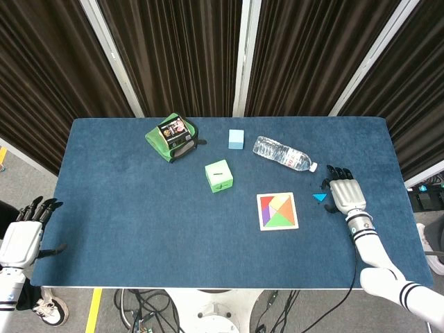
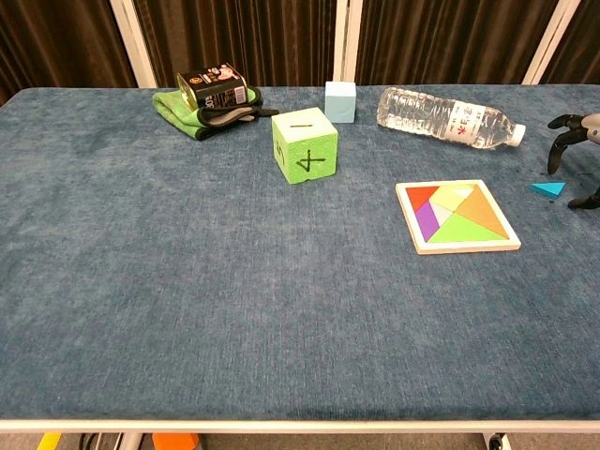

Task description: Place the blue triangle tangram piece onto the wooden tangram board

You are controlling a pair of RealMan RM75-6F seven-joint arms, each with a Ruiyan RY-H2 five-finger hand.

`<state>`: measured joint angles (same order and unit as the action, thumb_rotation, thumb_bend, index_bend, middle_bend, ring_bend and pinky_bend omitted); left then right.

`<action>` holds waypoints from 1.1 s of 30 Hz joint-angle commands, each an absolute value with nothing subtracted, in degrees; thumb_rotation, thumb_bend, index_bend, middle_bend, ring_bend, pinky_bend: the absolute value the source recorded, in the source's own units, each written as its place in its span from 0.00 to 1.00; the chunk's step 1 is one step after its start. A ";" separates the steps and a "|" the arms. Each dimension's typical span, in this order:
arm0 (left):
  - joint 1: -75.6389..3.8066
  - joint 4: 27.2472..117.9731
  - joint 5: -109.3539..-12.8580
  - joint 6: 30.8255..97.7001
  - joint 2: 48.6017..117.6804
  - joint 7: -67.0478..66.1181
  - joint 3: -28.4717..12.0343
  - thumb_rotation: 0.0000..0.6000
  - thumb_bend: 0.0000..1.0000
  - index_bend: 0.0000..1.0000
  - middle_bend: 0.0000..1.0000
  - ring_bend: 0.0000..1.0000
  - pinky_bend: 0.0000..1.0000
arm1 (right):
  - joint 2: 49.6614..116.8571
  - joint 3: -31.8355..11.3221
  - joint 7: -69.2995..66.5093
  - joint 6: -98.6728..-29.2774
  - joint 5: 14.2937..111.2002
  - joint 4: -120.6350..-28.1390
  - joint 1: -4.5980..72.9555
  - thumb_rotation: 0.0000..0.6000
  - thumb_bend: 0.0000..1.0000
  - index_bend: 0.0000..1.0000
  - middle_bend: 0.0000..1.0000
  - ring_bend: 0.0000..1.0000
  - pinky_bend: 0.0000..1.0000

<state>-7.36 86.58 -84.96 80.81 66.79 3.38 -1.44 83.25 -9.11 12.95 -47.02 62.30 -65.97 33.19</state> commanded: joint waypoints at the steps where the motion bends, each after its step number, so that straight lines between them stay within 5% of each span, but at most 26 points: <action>1: -7.32 86.50 -84.84 80.80 66.78 3.57 -1.47 1.00 0.07 0.15 0.11 0.00 0.14 | 83.46 -9.05 12.62 -47.15 62.41 -65.80 33.19 1.00 0.14 0.39 0.00 0.00 0.00; 33: -6.84 86.84 -84.15 80.78 66.04 3.69 -1.52 1.00 0.07 0.16 0.11 0.00 0.14 | 83.84 -8.99 12.77 -45.97 60.86 -66.09 34.46 1.00 0.19 0.44 0.00 0.00 0.00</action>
<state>-6.84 86.83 -84.16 80.78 66.04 3.69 -1.52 83.85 -9.01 12.73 -46.00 60.91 -66.08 34.43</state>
